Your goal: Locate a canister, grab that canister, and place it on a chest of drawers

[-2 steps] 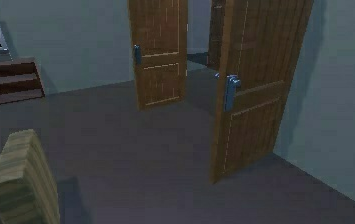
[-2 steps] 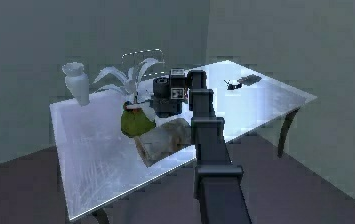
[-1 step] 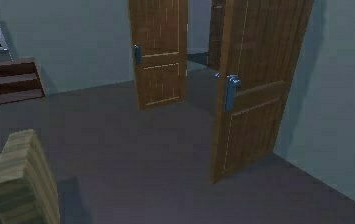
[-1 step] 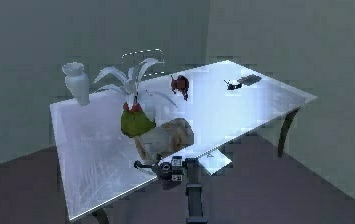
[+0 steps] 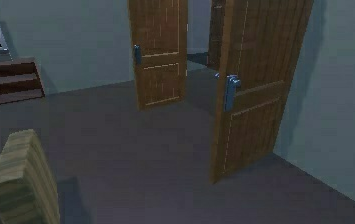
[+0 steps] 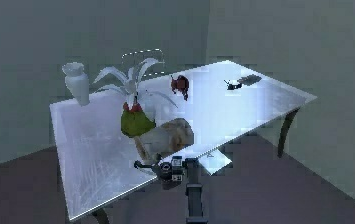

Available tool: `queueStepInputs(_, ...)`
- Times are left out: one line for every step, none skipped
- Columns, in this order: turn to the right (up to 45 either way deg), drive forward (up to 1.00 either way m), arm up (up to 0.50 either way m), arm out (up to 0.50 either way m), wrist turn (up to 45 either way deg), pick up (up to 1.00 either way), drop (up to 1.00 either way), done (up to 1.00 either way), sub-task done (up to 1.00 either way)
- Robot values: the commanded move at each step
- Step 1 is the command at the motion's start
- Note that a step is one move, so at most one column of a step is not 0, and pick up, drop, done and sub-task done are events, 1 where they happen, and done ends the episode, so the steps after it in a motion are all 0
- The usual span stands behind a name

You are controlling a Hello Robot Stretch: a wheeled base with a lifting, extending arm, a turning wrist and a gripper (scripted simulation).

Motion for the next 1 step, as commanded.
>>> queueStepInputs(0.0,0.00,0.10,0.00,0.0,0.00,0.00,0.00,0.00)
